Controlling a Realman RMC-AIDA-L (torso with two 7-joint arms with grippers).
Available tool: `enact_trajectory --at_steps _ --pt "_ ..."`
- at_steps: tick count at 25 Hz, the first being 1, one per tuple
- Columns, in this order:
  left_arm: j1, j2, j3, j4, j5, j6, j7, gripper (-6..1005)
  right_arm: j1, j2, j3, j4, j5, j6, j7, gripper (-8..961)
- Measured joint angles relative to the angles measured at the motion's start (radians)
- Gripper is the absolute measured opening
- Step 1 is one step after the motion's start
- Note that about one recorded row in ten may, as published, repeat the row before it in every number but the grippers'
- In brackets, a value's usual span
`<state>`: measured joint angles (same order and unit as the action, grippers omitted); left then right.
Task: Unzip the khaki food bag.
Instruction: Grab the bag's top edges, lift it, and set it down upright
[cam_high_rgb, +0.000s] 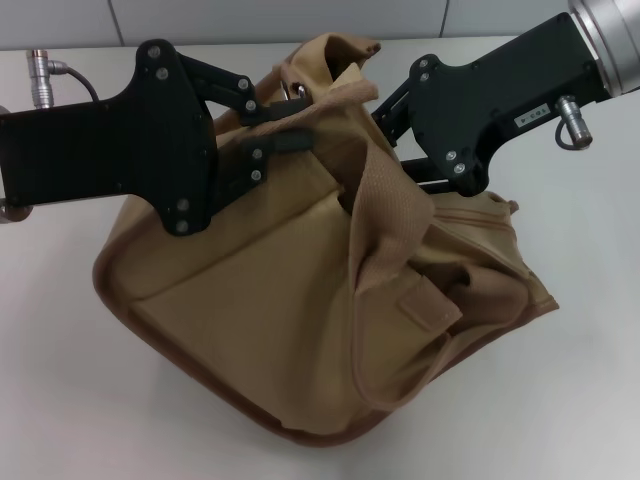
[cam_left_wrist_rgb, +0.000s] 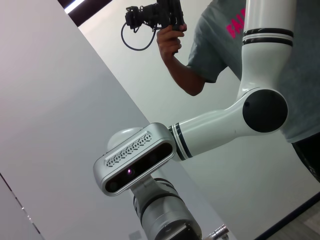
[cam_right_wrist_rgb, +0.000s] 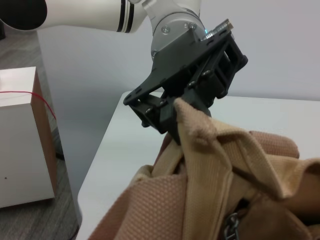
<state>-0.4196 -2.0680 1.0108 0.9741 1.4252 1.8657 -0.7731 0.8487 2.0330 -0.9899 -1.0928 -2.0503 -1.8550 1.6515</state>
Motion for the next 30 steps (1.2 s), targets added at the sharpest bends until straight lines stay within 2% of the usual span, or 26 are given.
enact_trajectory --at_steps 3,15,21,30 --pt "-0.001 0.000 0.000 0.000 0.000 -0.002 0.000 93 -0.001 -0.002 0.004 0.002 0.002 0.000 -0.007 197" --pt "-0.001 -0.002 0.000 -0.001 -0.006 -0.002 0.002 92 -0.014 -0.003 0.012 -0.007 0.007 0.005 -0.019 5" --pt "0.002 -0.004 -0.003 -0.008 -0.008 -0.006 0.011 92 -0.031 -0.010 0.014 -0.039 0.005 -0.024 -0.017 3" --pt "0.011 -0.004 -0.006 -0.012 -0.045 -0.031 0.012 92 -0.094 -0.017 0.013 -0.140 0.000 -0.114 -0.007 3"
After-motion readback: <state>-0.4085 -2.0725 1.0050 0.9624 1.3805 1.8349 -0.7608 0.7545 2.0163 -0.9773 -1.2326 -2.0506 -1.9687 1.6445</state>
